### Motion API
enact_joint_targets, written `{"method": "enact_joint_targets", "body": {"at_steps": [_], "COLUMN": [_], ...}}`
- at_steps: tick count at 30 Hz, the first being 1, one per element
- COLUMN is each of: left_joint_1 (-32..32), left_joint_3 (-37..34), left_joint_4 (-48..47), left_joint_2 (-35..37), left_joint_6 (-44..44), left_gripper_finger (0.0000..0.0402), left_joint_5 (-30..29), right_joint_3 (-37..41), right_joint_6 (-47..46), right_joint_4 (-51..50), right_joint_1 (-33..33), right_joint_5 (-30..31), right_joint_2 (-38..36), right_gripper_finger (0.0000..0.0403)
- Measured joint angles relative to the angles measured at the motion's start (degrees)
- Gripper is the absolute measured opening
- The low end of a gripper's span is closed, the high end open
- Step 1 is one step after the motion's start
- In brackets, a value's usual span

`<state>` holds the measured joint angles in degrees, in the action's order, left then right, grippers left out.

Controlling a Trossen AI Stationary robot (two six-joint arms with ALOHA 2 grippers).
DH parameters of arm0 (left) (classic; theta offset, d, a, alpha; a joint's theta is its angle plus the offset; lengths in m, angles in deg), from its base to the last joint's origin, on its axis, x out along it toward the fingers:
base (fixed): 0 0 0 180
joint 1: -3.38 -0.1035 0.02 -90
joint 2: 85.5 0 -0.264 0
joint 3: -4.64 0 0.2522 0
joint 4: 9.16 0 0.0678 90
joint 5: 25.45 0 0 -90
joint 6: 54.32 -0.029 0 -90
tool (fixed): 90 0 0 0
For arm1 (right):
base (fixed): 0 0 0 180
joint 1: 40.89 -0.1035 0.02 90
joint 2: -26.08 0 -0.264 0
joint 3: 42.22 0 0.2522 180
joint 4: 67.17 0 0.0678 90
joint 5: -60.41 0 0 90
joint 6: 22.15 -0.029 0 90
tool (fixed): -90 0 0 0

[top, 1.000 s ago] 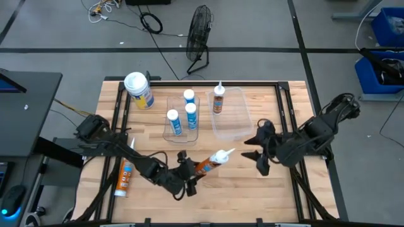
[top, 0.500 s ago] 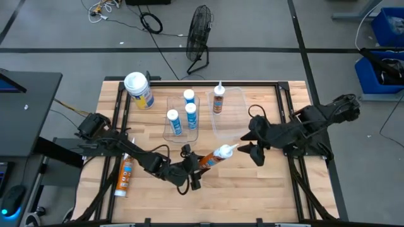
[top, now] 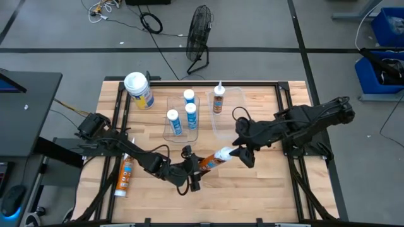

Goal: Pick & place silicon tubes, Sealant and Lysol wipes
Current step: Put the right orange sealant into the right transparent bin

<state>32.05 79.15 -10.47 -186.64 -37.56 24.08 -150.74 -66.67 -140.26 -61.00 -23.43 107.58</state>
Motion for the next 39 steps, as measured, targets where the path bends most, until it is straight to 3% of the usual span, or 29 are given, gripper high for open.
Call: {"method": "enact_joint_targets", "body": {"at_steps": [7, 18, 24, 30, 39], "left_joint_1": [0.0, -0.37, -0.59, -0.63, -1.48], "left_joint_3": [0.0, 0.0, 0.0, 0.0, 0.21], "left_joint_4": [-0.07, -0.18, -0.29, -0.02, 0.66], "left_joint_2": [0.0, -0.02, -0.02, -0.02, 0.37], "left_joint_6": [0.17, 0.37, 0.89, 0.91, 0.18], "left_gripper_finger": [0.0218, 0.0218, 0.0218, 0.022, 0.0336], "left_joint_5": [1.51, 1.57, 1.94, 2.02, 1.88], "right_joint_3": [0.0, 0.0, 0.0, 0.0, -0.86], "right_joint_6": [1.11, 2.18, 3.26, 3.86, 4.29], "right_joint_4": [-0.02, -0.4, -0.79, -0.66, -1.33], "right_joint_1": [0.78, 0.98, 0.98, 0.98, 0.98], "right_joint_5": [-0.92, -5.14, -4.27, -4.29, -3.48], "right_joint_2": [0.21, 0.21, 0.19, 0.17, 0.24], "right_gripper_finger": [0.0188, 0.0091, 0.004, 0.0025, 0.0025]}}
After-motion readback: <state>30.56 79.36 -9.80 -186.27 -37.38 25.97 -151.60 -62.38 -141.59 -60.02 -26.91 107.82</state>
